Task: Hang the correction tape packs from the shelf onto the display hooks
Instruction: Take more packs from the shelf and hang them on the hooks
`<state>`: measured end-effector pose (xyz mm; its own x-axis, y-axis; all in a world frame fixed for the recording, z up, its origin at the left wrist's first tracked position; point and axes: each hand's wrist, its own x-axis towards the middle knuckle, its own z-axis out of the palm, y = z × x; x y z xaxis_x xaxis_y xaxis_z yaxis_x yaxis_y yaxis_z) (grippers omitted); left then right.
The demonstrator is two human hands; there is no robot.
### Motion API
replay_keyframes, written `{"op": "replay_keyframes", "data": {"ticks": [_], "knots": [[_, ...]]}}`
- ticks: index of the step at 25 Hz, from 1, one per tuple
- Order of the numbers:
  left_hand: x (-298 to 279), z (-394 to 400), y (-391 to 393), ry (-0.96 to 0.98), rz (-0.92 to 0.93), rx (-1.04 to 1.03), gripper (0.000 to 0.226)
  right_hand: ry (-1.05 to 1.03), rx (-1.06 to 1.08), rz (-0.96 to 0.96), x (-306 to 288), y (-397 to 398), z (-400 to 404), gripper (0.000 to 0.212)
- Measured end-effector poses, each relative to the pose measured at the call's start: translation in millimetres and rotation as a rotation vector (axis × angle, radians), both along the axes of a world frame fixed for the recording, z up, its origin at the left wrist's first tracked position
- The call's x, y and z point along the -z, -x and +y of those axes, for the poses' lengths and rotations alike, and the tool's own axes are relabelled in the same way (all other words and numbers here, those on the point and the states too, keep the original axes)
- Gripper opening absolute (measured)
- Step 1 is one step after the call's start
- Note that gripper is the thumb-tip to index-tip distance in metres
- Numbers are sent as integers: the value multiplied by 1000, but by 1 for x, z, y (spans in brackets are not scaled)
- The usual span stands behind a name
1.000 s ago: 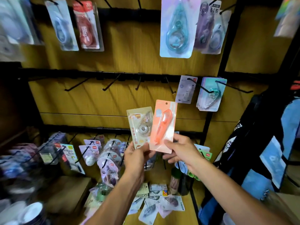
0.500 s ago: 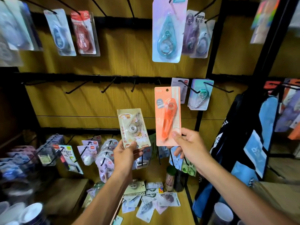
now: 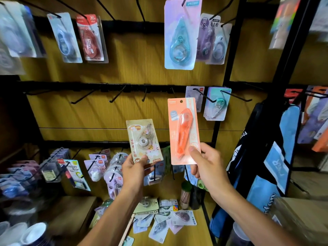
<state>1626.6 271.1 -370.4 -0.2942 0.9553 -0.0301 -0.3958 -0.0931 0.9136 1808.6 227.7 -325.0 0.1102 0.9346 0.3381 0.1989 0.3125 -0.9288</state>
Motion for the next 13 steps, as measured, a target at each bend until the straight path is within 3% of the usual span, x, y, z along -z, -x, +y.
{"op": "replay_keyframes", "data": {"ticks": [4, 8, 13], "knots": [[1, 0, 2, -2, 3, -3, 20, 13, -14, 20, -4, 4, -4, 17], [-1, 4, 4, -4, 10, -12, 19, 54, 133, 97, -9, 10, 20, 6], [-3, 14, 13, -27, 34, -3, 18, -36, 196, 0, -24, 20, 73, 22]]}}
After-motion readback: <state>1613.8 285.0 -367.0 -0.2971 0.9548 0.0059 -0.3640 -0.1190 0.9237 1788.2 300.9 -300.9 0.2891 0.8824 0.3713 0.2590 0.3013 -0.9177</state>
